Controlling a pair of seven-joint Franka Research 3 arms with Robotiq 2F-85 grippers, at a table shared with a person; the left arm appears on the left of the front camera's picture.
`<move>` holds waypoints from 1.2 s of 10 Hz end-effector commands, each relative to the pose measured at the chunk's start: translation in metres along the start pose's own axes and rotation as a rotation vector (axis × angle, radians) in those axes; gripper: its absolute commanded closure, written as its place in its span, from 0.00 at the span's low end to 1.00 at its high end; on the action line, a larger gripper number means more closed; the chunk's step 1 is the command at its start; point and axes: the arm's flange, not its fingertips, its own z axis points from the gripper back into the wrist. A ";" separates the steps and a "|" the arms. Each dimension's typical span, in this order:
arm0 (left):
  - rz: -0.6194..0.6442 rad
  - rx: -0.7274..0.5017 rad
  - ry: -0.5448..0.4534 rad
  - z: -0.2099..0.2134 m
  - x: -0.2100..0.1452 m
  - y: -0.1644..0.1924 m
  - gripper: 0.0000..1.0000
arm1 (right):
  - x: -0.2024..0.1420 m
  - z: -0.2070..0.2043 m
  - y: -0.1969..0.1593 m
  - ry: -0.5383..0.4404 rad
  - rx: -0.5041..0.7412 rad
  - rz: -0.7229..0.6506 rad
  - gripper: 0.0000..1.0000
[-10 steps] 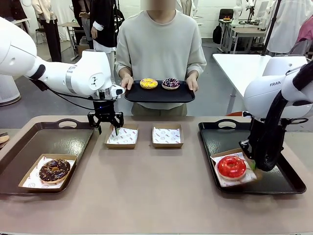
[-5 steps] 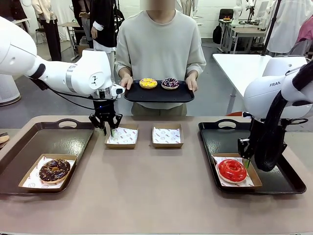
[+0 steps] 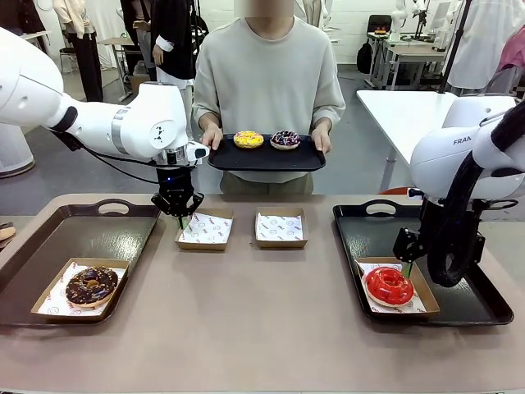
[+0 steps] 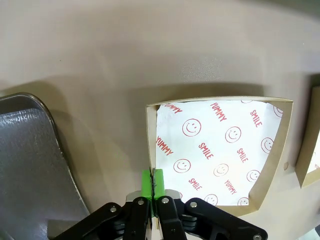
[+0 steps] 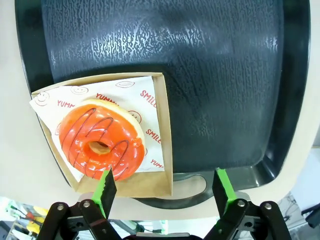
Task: Individually package the donuts and arrange them on the tray.
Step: Place the picked Paper togo box on the Handle tray while simultaneously picking up another Paper togo box from the table with the other hand.
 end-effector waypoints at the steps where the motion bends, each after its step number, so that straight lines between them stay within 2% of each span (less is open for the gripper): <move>1: 0.033 0.029 0.004 0.001 0.006 -0.003 1.00 | -0.001 0.004 -0.002 0.004 0.049 0.017 0.00; 2: 0.045 0.025 0.006 0.003 0.005 -0.004 1.00 | -0.003 0.008 -0.005 -0.003 0.067 0.018 0.00; 5: 0.047 0.022 -0.004 0.046 -0.003 -0.005 1.00 | -0.029 0.049 -0.043 0.039 0.366 0.112 0.00; 7: 0.037 -0.001 -0.048 0.085 -0.011 -0.010 1.00 | -0.047 0.076 -0.091 0.052 0.628 0.159 0.00; 9: 0.040 -0.001 -0.095 0.123 -0.019 -0.017 1.00 | -0.062 0.095 -0.144 0.007 0.848 0.176 0.00; 12: 0.057 0.031 -0.150 0.170 -0.027 -0.028 1.00 | -0.082 0.103 -0.218 -0.069 1.091 0.150 0.00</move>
